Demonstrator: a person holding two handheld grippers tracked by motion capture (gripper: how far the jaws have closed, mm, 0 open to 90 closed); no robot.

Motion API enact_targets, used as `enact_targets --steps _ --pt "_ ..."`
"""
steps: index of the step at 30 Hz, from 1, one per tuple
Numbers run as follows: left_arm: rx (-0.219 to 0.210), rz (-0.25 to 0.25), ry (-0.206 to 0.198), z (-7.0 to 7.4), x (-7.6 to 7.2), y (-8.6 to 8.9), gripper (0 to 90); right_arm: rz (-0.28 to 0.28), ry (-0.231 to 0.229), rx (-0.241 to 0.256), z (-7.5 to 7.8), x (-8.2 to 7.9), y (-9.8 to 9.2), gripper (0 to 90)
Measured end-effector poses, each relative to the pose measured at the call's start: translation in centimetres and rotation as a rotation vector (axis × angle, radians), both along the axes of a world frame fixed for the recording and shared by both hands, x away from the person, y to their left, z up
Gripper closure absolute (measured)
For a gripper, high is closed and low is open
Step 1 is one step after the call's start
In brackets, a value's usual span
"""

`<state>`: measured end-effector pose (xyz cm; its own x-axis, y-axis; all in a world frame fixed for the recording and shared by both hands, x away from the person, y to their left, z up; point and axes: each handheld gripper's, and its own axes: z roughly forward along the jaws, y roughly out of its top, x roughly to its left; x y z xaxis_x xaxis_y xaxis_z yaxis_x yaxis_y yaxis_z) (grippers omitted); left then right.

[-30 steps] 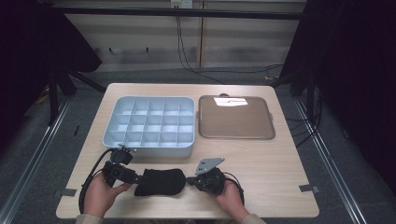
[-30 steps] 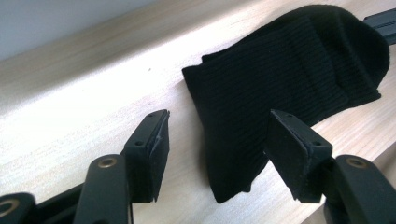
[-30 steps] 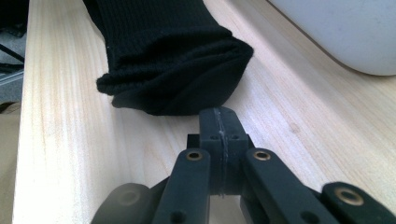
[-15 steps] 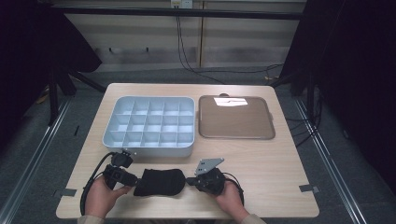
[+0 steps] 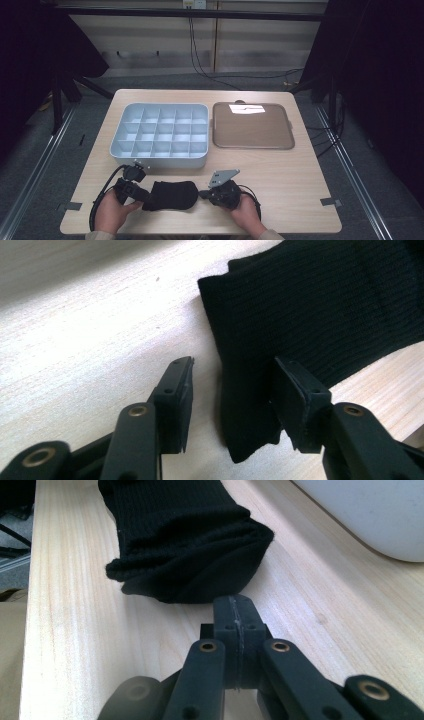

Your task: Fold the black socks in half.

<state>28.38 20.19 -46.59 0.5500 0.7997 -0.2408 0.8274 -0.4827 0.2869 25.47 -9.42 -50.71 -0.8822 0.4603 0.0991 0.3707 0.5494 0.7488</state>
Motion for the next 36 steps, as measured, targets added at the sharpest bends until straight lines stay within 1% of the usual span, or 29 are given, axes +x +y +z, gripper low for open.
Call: enact_targets --steps 6,8,13,15,16,17,18,20,21,23,26,28,31,35,36 --pt "0.001 0.002 0.010 -0.16 0.06 0.04 53.8 -0.001 -0.002 -0.001 0.01 -0.03 0.01 90.0" --pt "0.005 0.003 0.002 -0.18 0.02 -0.03 54.8 -0.001 0.001 -0.002 0.01 -0.05 0.02 90.0" --pt "0.012 0.004 -0.003 -0.16 -0.02 -0.11 56.9 -0.001 -0.002 -0.002 0.00 -0.04 0.03 90.0" --pt "0.013 0.002 -0.007 -0.18 -0.03 -0.15 59.7 0.000 -0.001 0.000 0.00 -0.04 0.02 90.0" --pt "0.013 0.000 -0.006 -0.19 -0.04 -0.17 59.7 0.000 -0.001 0.000 -0.01 -0.04 0.02 90.0" --pt "0.009 0.001 -0.002 -0.20 -0.05 -0.20 64.1 -0.001 0.004 -0.001 0.01 -0.06 0.03 90.0" --pt "-0.003 -0.002 0.007 -0.24 -0.01 -0.21 66.1 -0.001 0.003 -0.001 0.00 -0.06 0.03 90.0" --pt "-0.003 0.000 0.008 -0.24 0.01 -0.19 68.2 -0.001 0.001 -0.001 -0.01 -0.05 0.03 90.0" --pt "-0.011 0.000 0.014 -0.25 0.01 -0.21 68.2 -0.001 0.001 -0.001 -0.01 -0.05 0.03 90.0" --pt "-0.008 -0.007 0.015 -0.18 -0.02 -0.32 71.4 -0.001 0.003 0.000 0.00 -0.08 0.05 90.0" --pt "-0.009 -0.015 0.020 -0.11 -0.04 -0.57 80.3 -0.001 0.006 0.001 0.00 -0.08 0.05 90.0" --pt "0.001 -0.020 0.022 -0.05 -0.03 -0.72 81.5 -0.001 0.006 0.001 0.00 -0.08 0.05 90.0" --pt "-0.008 -0.020 0.038 -0.05 0.05 -0.65 82.9 -0.001 0.007 0.001 0.00 -0.08 0.05 90.0" --pt "-0.011 -0.010 0.034 -0.01 0.09 -0.58 83.9 -0.001 0.006 0.001 0.00 -0.08 0.05 90.0" --pt "-0.014 -0.014 0.040 0.02 0.12 -0.54 84.0 0.000 0.006 0.001 0.00 -0.07 0.04 90.0"
